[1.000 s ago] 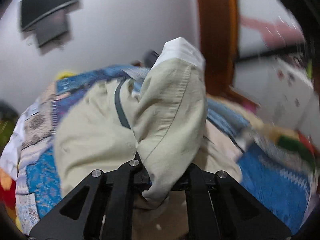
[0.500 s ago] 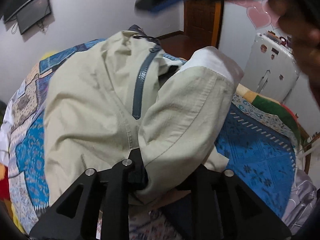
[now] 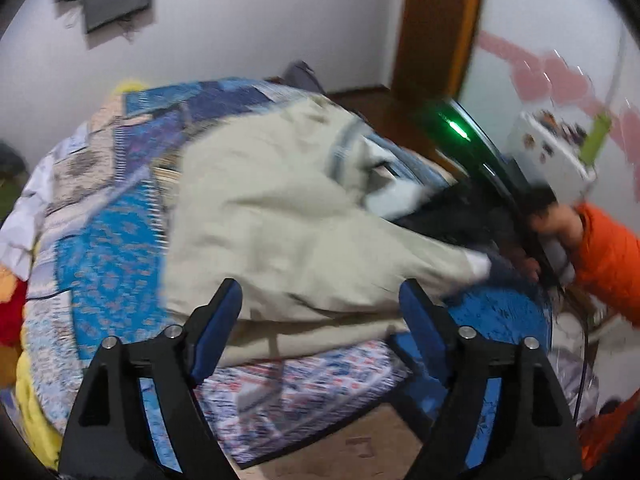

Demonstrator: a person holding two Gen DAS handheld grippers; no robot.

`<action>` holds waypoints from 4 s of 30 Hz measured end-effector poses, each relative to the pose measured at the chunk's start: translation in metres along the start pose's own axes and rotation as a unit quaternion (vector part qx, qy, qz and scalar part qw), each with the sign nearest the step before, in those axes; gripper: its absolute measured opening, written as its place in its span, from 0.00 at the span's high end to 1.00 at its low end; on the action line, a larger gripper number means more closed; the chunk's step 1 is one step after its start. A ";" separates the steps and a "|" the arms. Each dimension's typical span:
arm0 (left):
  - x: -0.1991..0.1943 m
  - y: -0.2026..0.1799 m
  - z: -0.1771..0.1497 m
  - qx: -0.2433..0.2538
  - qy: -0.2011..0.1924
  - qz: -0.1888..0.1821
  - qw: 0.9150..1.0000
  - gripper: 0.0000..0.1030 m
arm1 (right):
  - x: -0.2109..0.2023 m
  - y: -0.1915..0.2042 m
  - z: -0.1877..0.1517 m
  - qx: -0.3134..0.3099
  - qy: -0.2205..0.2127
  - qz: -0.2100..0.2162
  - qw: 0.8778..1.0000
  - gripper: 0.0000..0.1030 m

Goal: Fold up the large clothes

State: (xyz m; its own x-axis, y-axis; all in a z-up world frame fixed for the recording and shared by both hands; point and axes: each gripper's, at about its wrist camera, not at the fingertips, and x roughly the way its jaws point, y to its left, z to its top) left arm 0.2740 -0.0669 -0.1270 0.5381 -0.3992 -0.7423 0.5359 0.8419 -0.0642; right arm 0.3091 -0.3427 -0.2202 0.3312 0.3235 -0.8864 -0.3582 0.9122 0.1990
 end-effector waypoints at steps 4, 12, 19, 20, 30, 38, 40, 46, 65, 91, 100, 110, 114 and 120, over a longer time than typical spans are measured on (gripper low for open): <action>0.002 0.047 0.025 -0.042 -0.026 0.060 0.997 0.16 | -0.020 -0.006 -0.004 0.019 -0.011 -0.006 1.000 0.95; 0.089 0.124 0.052 -0.121 0.044 0.034 0.991 0.19 | -0.093 -0.006 0.003 0.032 -0.090 -0.024 0.995 0.95; 0.120 0.074 0.032 -0.078 0.067 -0.011 0.995 0.12 | -0.145 0.000 0.029 0.055 -0.172 -0.004 0.983 0.95; 0.121 0.069 0.030 -0.074 0.068 -0.009 0.995 0.10 | -0.146 0.003 0.039 0.055 -0.178 0.001 0.983 0.95; 0.124 0.034 0.013 0.000 0.077 0.036 0.996 0.06 | -0.001 0.020 0.093 0.035 -0.025 -0.040 0.998 0.96; 0.132 0.022 0.005 0.026 0.066 0.054 0.996 0.02 | -0.004 0.010 0.060 -0.029 -0.032 -0.114 0.992 0.96; 0.132 0.022 0.004 0.027 0.062 0.058 0.996 0.02 | -0.003 0.020 0.047 -0.068 -0.041 -0.150 0.986 0.96; 0.127 0.017 -0.001 0.031 0.058 0.059 0.996 0.02 | -0.003 0.019 0.028 -0.078 -0.054 -0.179 0.979 0.96; 0.119 0.010 -0.007 0.037 0.056 0.064 0.996 0.01 | -0.013 -0.044 -0.024 0.071 0.005 -0.094 0.993 0.96; 0.197 0.174 0.008 -0.303 0.165 -0.292 0.892 0.00 | -0.050 -0.094 -0.082 0.332 -0.006 0.108 0.937 0.95; 0.193 0.151 0.019 -0.282 0.149 -0.256 0.912 0.06 | 0.007 -0.092 -0.021 0.334 0.004 0.183 0.925 0.96; 0.143 0.167 -0.036 -0.346 0.116 -0.261 0.894 0.13 | 0.041 -0.055 0.037 0.270 0.017 0.195 0.943 0.96; 0.154 0.167 -0.031 -0.366 0.111 -0.238 0.893 0.13 | 0.048 -0.047 0.052 0.268 0.021 0.198 0.942 0.96; 0.105 0.132 0.026 -0.247 0.054 -0.133 0.958 0.35 | 0.041 -0.025 0.076 0.232 0.021 0.166 0.958 0.96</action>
State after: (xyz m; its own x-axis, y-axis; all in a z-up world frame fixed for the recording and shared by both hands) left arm 0.4182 -0.0068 -0.1963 0.3406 -0.6053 -0.7195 0.2565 0.7960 -0.5483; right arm 0.3980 -0.3326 -0.2297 0.2283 0.6134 -0.7561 -0.0072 0.7776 0.6287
